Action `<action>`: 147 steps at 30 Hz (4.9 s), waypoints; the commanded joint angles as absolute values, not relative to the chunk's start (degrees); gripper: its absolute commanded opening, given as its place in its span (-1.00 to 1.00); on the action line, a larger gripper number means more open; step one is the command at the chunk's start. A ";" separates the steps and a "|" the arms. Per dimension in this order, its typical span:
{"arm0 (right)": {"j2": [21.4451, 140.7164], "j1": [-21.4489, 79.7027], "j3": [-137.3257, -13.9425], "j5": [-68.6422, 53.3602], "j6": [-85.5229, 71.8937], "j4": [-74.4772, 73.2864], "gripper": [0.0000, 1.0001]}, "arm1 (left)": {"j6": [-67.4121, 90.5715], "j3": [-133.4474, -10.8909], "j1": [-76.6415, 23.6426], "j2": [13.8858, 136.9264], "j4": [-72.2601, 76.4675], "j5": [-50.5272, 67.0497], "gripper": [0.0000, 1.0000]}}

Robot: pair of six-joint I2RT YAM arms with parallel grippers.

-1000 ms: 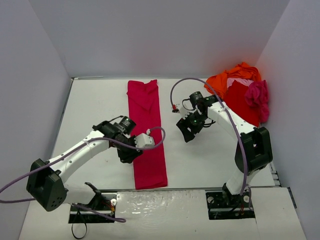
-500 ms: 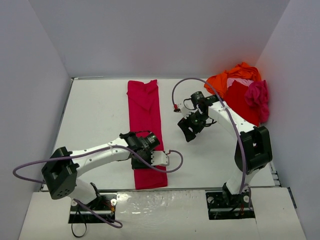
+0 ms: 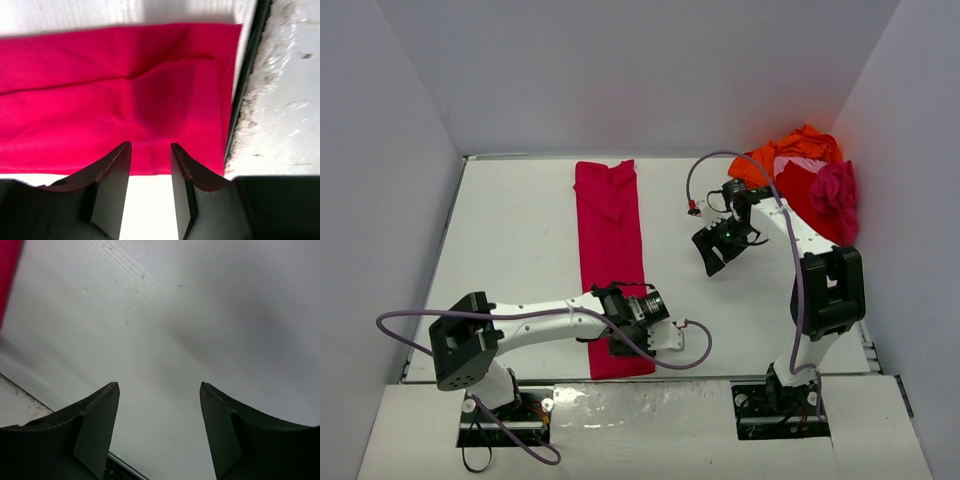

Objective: Fold and stack the t-shirts
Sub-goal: Grab the bottom of the folded rectangular tshirt with left arm

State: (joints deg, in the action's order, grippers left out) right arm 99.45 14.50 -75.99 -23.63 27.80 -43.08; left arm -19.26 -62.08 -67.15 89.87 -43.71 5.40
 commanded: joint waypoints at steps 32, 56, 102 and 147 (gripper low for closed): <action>99.56 13.45 -80.35 -23.79 26.24 -43.10 0.25 | -17.95 -68.10 -68.90 92.83 -48.92 22.48 -0.17; 95.01 13.56 -77.30 -25.71 26.83 -42.47 0.30 | -17.16 -66.38 -69.50 99.32 -43.64 15.03 -0.17; 94.63 13.62 -76.64 -25.41 26.64 -42.28 0.37 | -18.37 -68.39 -73.68 96.56 -44.75 3.68 -0.14; 96.25 13.62 -76.99 -24.69 26.81 -42.27 0.41 | -17.41 -67.85 -75.23 102.20 -45.10 15.57 -0.04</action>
